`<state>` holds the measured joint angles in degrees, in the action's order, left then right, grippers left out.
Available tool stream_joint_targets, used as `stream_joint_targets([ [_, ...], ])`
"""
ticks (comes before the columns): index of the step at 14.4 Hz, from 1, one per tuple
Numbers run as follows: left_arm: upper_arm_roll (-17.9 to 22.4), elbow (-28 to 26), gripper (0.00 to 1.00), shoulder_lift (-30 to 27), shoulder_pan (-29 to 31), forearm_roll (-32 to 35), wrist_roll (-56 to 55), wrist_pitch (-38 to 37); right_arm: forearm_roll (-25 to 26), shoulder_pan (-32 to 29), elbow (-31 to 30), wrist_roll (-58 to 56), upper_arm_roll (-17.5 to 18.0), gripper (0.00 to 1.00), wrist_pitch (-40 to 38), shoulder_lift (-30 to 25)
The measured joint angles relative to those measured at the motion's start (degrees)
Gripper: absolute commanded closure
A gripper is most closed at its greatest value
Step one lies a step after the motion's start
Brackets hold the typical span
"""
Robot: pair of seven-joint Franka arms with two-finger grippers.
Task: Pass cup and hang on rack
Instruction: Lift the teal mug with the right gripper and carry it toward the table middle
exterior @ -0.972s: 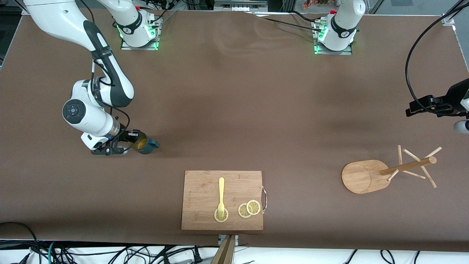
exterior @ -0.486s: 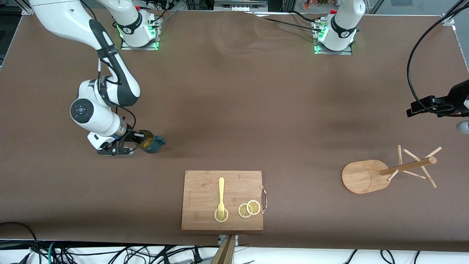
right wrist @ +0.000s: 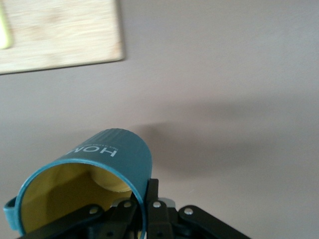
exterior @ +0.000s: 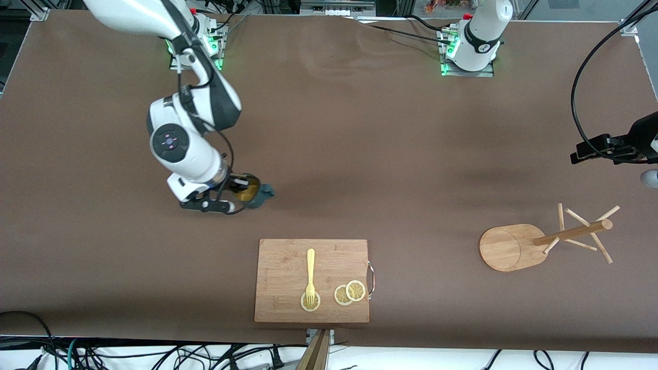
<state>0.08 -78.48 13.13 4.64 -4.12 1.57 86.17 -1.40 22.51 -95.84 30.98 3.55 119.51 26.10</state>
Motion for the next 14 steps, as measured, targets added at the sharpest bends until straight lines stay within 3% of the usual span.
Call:
stream_joint_targets([
  [4, 0.0, 0.0, 0.00, 0.0, 0.0, 0.0, 0.0, 0.0, -2.4, 10.4, 7.5, 13.6, 0.2, 1.00, -1.6, 4.5],
  [9, 0.0, 0.0, 0.00, 0.2, 0.0, 0.0, 0.0, 0.0, -2.4, 22.2, 19.2, 26.6, 0.1, 1.00, -0.9, 15.5],
  [14, 0.0, 0.0, 0.00, 0.2, 0.0, 0.0, 0.0, 0.0, -2.4, 28.5, 22.8, 29.6, -0.1, 1.00, 2.3, 20.3],
])
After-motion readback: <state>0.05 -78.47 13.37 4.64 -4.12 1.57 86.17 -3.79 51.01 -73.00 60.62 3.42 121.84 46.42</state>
